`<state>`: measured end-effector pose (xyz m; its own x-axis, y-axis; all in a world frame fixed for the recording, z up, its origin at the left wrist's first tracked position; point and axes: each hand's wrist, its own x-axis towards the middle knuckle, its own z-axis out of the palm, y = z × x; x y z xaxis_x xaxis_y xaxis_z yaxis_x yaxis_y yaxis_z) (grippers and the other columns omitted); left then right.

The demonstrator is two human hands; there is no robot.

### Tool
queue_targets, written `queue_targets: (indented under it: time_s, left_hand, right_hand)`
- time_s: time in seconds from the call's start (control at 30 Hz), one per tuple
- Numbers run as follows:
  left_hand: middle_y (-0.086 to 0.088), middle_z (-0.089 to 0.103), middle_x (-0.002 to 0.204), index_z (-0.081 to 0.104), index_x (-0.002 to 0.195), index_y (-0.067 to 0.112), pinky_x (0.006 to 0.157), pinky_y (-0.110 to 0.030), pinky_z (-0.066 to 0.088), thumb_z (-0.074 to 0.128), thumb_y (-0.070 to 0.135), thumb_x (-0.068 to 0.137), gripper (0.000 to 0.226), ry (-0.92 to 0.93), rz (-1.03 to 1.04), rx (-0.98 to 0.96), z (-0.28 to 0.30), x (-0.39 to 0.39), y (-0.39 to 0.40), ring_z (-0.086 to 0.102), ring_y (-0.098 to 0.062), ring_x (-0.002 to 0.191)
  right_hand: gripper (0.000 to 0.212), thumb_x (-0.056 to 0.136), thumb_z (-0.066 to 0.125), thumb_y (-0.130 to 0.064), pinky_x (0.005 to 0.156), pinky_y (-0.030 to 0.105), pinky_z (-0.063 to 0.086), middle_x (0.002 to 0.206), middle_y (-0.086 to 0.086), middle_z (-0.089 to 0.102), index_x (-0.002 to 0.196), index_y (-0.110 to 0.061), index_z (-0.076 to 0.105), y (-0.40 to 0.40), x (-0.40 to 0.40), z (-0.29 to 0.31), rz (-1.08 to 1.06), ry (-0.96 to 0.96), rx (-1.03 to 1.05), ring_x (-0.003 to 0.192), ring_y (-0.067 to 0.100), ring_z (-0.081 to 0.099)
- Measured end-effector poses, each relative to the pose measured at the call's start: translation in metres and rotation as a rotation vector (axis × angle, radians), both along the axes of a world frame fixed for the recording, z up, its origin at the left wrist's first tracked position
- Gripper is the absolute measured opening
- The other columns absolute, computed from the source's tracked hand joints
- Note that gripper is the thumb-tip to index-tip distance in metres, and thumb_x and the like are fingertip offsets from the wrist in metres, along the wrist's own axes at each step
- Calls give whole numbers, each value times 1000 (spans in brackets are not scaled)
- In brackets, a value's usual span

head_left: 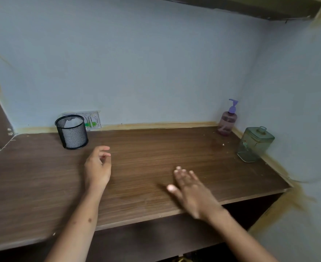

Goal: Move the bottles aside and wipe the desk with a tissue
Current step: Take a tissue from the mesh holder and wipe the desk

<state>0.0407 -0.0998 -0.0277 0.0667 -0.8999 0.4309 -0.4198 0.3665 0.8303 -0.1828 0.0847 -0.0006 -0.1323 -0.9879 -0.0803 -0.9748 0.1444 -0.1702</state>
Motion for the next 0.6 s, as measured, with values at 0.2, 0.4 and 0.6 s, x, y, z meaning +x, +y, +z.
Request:
queue_targets:
  time_s: [0.2, 0.4, 0.6]
  left_hand:
    - [-4, 68, 86, 62, 101, 15, 75, -37, 46, 53, -9, 80, 33, 10, -17, 3, -1, 1, 0, 60, -29, 74]
    - [-2, 67, 85, 62, 101, 15, 74, -35, 46, 53, -8, 80, 32, -1, -11, 9, 1, 1, 1, 60, -28, 75]
    - [-2, 68, 86, 62, 101, 16, 75, -40, 49, 53, -8, 80, 33, -1, -15, 23, 1, 1, 1, 60, -29, 74]
  right_hand:
    - [88, 83, 2, -71, 119, 32, -4, 161, 0, 8, 153, -18, 14, 29, -89, 8, -368, -254, -31, 148, 12, 1]
    - [38, 98, 52, -26, 99, 29, 41, 133, 5, 60, 136, -21, 54, 44, -106, 22, -529, -328, -527, 122, 21, 56]
    - [36, 93, 54, -4, 99, 26, 43, 124, 4, 66, 126, -16, 62, 38, -104, 10, -485, -211, -458, 117, 19, 60]
